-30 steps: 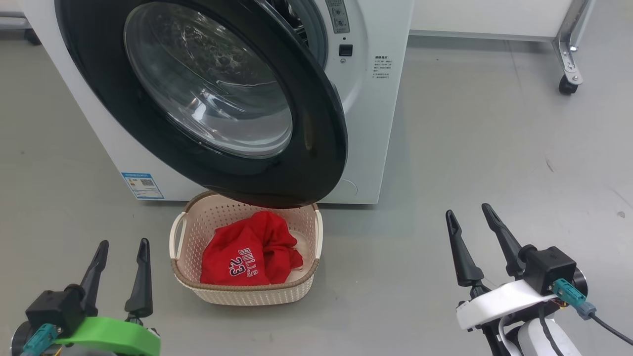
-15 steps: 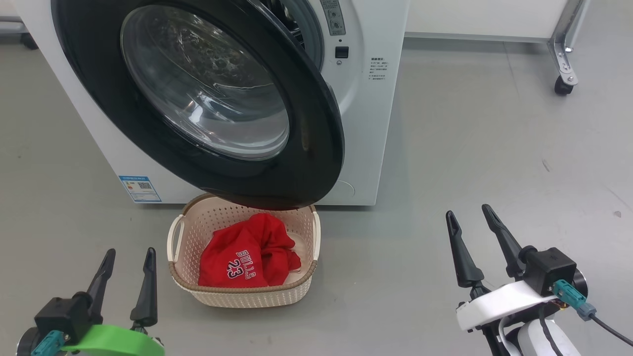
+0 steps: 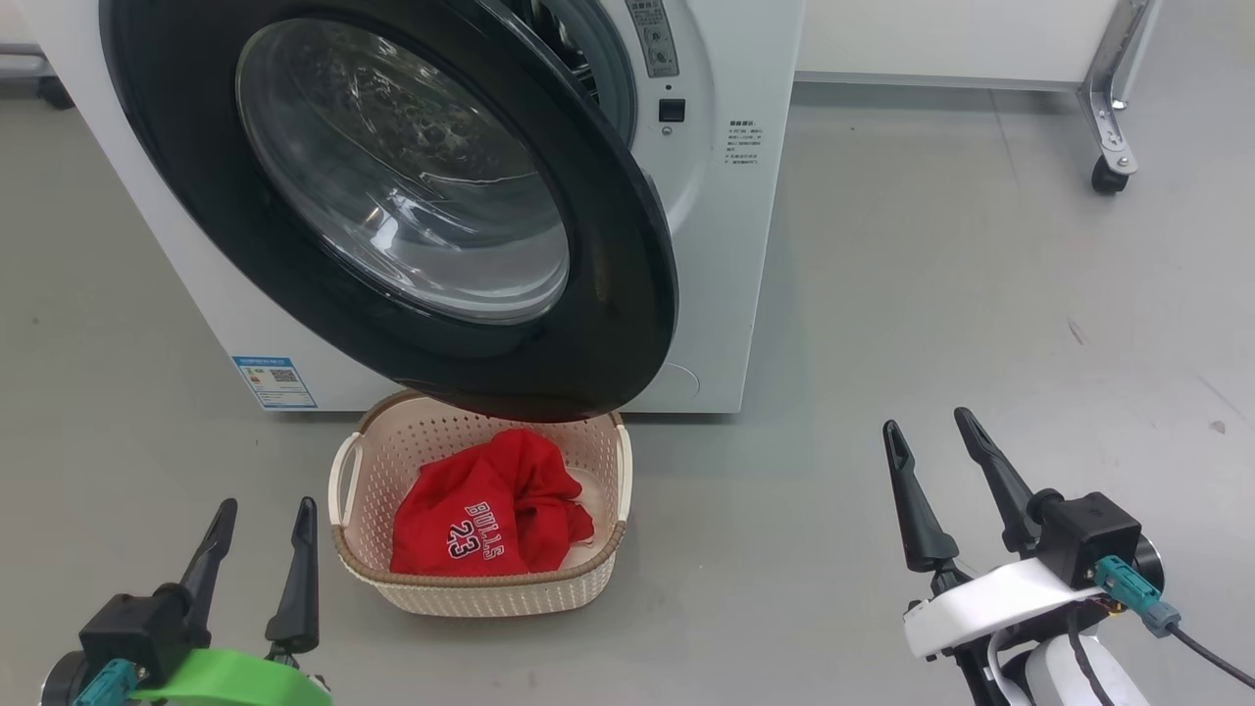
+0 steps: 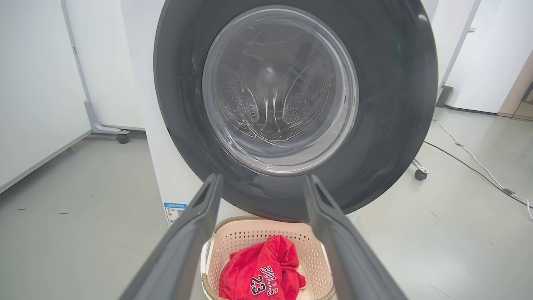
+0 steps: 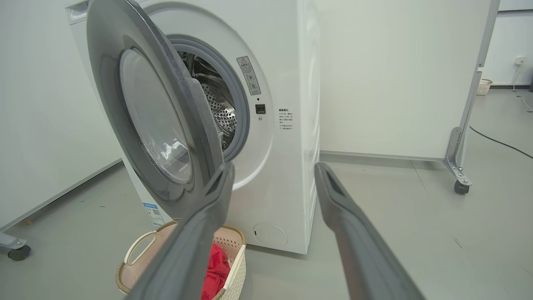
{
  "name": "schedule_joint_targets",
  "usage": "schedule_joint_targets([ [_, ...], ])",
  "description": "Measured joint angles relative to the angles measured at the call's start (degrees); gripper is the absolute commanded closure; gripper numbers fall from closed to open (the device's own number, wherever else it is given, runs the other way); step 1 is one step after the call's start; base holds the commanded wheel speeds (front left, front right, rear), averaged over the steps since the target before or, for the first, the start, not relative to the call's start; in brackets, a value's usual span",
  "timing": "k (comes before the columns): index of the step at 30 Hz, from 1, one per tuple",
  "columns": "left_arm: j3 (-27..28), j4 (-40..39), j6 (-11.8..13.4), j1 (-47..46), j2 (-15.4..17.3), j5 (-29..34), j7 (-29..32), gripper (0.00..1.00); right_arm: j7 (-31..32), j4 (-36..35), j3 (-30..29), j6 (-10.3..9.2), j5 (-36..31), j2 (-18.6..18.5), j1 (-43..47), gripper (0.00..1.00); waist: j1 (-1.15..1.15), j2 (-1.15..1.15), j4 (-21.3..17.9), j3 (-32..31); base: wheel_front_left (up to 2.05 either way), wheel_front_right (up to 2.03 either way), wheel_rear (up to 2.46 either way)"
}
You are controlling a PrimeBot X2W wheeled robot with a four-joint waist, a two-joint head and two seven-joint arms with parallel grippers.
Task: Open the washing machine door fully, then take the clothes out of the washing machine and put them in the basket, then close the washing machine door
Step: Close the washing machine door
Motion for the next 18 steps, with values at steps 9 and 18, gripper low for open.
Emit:
schedule_joint_targets([
  [9, 0.4, 0.2, -0.5, 0.0, -0.4, 0.6, 0.0, 0.00, 0.0, 0.0, 0.1, 0.00, 0.0, 0.0, 0.0, 0.00, 0.00, 0.00, -0.1, 0.0, 0.00, 0.00, 0.00],
  [18, 1.0, 0.2, -1.1, 0.0, -0.9, 1.1, 0.0, 0.00, 0.0, 0.0, 0.1, 0.00, 0.0, 0.1, 0.0, 0.00, 0.00, 0.00, 0.1, 0.4, 0.00, 0.00, 0.00],
])
